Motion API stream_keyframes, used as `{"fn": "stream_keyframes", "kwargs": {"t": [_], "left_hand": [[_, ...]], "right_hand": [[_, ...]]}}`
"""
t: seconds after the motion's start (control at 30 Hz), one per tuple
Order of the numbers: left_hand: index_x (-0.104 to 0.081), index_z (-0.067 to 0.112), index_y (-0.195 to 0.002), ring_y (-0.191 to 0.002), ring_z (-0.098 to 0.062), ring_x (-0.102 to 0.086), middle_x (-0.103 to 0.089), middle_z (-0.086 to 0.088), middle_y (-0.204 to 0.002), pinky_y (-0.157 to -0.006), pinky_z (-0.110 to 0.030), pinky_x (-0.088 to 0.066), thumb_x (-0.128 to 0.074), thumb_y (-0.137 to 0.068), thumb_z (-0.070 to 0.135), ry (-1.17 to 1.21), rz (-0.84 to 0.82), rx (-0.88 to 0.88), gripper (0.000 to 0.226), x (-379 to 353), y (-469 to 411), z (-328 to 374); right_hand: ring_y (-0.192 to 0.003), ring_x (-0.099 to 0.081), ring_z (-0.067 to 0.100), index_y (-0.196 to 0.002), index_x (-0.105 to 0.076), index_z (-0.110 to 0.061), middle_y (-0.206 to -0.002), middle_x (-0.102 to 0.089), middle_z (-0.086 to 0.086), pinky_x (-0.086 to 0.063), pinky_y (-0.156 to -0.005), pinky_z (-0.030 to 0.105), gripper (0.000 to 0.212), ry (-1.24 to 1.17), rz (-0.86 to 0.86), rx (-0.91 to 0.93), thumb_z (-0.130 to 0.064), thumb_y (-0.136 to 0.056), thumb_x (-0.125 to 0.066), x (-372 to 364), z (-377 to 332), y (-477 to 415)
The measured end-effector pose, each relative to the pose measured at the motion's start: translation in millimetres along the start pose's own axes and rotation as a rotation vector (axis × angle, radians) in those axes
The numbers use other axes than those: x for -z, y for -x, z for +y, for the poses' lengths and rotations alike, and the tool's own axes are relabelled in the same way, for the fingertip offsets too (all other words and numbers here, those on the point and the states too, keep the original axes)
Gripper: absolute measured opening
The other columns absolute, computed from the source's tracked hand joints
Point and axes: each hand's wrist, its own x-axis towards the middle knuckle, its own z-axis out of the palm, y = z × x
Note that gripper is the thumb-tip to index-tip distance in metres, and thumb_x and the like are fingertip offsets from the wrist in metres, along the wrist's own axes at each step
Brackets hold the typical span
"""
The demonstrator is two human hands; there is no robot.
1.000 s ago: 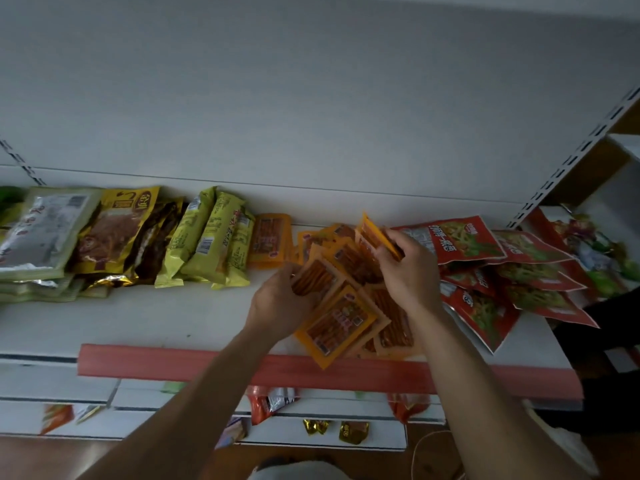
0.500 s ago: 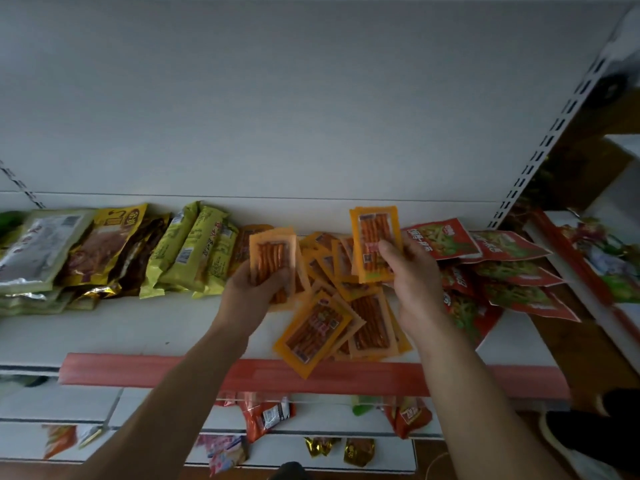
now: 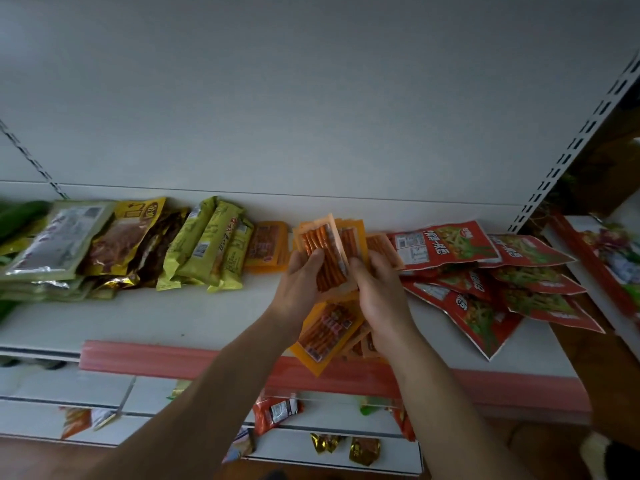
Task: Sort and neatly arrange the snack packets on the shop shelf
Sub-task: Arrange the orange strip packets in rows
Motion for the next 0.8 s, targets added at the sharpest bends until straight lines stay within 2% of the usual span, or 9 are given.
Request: {"fn": "stream_keyframes", "kwargs": {"t": [0.1,0.2,0.3,0.43,0.5,0.57,0.63,0.7,0.8], "left_hand": [[-0.061,0.020,-0.114,-0.105,-0.020,-0.066,-0.067,-0.009,-0.114,-0.083,-0.037,-0.056,-0.049,-0.102,0.030,-0.012,-0.002,-0.042,0.020,14,0,2],[-0.058,0.018,-0.117,-0.107,-0.021,-0.065,-0.067,-0.009,-0.115,-0.093,-0.042,-0.052,-0.051,-0.101,0.023,-0.024,-0.020,-0.024,0.018,24,3,5],[-0.052,0.011,-0.120,-0.105,-0.016,-0.065,-0.067,-0.004,-0.108,-0.083,-0.031,-0.055,-0.050,-0.101,0.017,0.000,-0.026,-0.064,0.020,34,8,7],[-0.051,0.009,-0.116,-0.083,-0.001,-0.064,-0.066,0.012,-0.084,-0.066,-0.016,-0.051,-0.049,-0.097,0.002,0.036,-0.049,-0.202,0.020,47,11,9],[-0.050,0.010,-0.114,-0.078,0.001,-0.063,-0.064,0.008,-0.085,-0.065,-0.015,-0.050,-0.046,-0.092,-0.009,0.013,-0.052,-0.225,0.029,51,13,6],[-0.051,0.010,-0.107,-0.075,-0.002,-0.062,-0.059,-0.002,-0.086,-0.063,-0.016,-0.050,-0.043,-0.086,-0.018,-0.034,-0.043,-0.183,0.036,57,17,-2],[-0.051,0.008,-0.111,-0.074,-0.005,-0.063,-0.060,-0.004,-0.087,-0.062,-0.015,-0.051,-0.042,-0.085,-0.023,-0.086,-0.047,-0.128,0.041,65,20,-14],[-0.047,-0.002,-0.121,-0.073,-0.001,-0.062,-0.058,-0.006,-0.089,-0.069,-0.015,-0.051,-0.042,-0.086,-0.025,-0.141,-0.066,-0.125,0.043,73,21,-21],[-0.050,0.006,-0.109,-0.081,-0.010,-0.055,-0.055,-0.007,-0.090,-0.073,-0.018,-0.049,-0.043,-0.089,-0.019,-0.167,-0.132,-0.075,0.034,81,22,-21]], "right_hand": [[-0.087,-0.068,0.006,-0.104,-0.067,-0.042,-0.097,-0.072,-0.013,-0.055,-0.075,0.034,0.021,-0.046,-0.017,0.014,-0.035,-0.100,-0.048,-10,-3,2],[-0.100,-0.062,-0.004,-0.108,-0.061,-0.054,-0.110,-0.065,-0.022,-0.046,-0.074,0.018,0.021,-0.033,-0.090,-0.002,-0.047,-0.101,-0.042,-27,-4,7],[-0.102,-0.056,-0.015,-0.119,-0.057,-0.049,-0.112,-0.061,-0.028,-0.044,-0.079,0.011,0.024,0.039,-0.143,0.096,-0.037,-0.103,-0.045,-44,-5,14],[-0.112,-0.058,0.003,-0.132,-0.054,-0.027,-0.123,-0.060,-0.006,-0.050,-0.089,0.020,0.034,0.114,-0.109,0.286,-0.016,-0.101,-0.050,-52,-4,15],[-0.115,-0.056,0.004,-0.138,-0.049,-0.022,-0.127,-0.057,-0.003,-0.047,-0.091,0.015,0.038,0.222,-0.098,0.326,-0.015,-0.100,-0.051,-56,1,19],[-0.114,-0.054,0.003,-0.138,-0.047,-0.017,-0.126,-0.058,-0.003,-0.039,-0.086,0.002,0.041,0.351,-0.104,0.274,-0.014,-0.098,-0.055,-60,9,24],[-0.107,-0.048,-0.006,-0.132,-0.050,-0.018,-0.120,-0.058,-0.006,-0.031,-0.080,-0.005,0.039,0.425,-0.087,0.231,-0.014,-0.095,-0.061,-61,16,30],[-0.097,-0.043,-0.013,-0.124,-0.051,-0.025,-0.111,-0.056,-0.010,-0.031,-0.076,-0.006,0.036,0.448,-0.078,0.244,-0.015,-0.092,-0.065,-61,19,32],[-0.091,-0.044,-0.012,-0.125,-0.055,-0.020,-0.106,-0.056,-0.012,-0.031,-0.073,-0.006,0.036,0.509,-0.071,0.244,-0.018,-0.091,-0.067,-63,19,34]]}}
